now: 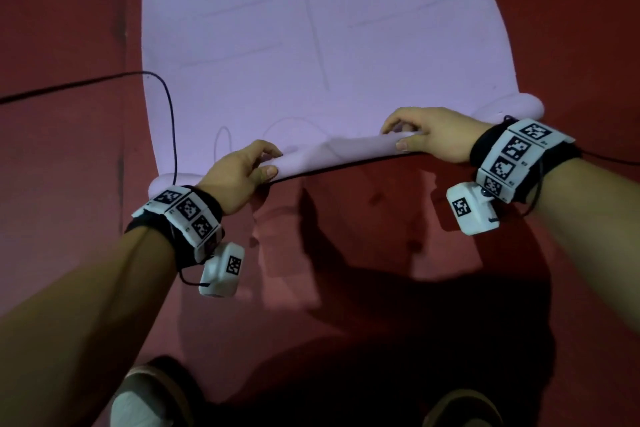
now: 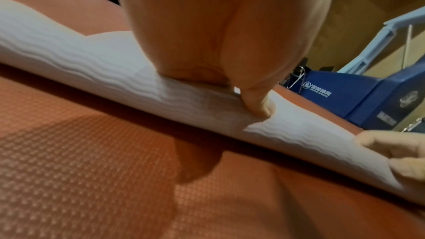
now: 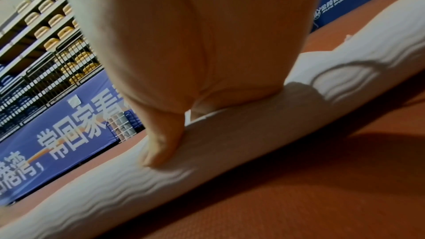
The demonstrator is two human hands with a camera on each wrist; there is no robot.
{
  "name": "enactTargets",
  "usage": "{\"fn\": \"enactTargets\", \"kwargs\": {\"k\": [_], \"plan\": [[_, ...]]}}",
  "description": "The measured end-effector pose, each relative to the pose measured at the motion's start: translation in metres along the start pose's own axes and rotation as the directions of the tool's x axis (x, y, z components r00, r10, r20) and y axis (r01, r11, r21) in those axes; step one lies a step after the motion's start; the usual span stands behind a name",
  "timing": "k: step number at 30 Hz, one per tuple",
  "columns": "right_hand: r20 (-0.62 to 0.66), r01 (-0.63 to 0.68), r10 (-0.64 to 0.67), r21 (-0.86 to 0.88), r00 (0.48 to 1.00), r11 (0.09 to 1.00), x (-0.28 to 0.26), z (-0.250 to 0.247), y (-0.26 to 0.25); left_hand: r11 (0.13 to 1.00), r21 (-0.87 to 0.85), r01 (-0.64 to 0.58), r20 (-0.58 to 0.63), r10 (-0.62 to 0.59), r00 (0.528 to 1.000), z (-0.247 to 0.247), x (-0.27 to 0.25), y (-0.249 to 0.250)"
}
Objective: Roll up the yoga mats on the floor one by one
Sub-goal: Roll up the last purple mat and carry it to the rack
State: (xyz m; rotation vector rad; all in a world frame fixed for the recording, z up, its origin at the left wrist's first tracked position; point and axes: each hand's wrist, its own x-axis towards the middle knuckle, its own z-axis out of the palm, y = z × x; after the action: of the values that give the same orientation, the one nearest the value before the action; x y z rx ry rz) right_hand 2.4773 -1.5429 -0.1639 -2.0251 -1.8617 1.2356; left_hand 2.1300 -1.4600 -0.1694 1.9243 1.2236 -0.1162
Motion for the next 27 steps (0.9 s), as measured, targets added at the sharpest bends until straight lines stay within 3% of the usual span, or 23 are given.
{"fn": "enactTargets", "kwargs": {"k": [9, 15, 21, 27], "plan": [[0.134, -0.035, 0.052, -0.126, 0.990, 0.991, 0.001, 0.000, -0.007, 0.989, -0.123, 0.081, 0.101, -0.068, 0.993, 0.002, 0.003, -0.001], [0.095, -0.056, 0.071, -0.150, 0.993, 0.987, 0.002, 0.004, -0.009, 0.998, -0.028, 0.064, 0.052, -0.062, 0.997, 0.009, 0.005, 0.003], [-0.014, -0.062, 0.062, -0.019, 0.998, 0.998, -0.004, 0.007, -0.005, 0.988, -0.066, 0.140, -0.011, -0.141, 0.990, 0.014, 0.001, 0.005], [-0.082, -0.055, 0.050, -0.055, 0.995, 0.997, 0.002, 0.009, -0.006, 0.972, -0.156, 0.178, -0.109, -0.196, 0.974, 0.013, 0.002, 0.008]]}}
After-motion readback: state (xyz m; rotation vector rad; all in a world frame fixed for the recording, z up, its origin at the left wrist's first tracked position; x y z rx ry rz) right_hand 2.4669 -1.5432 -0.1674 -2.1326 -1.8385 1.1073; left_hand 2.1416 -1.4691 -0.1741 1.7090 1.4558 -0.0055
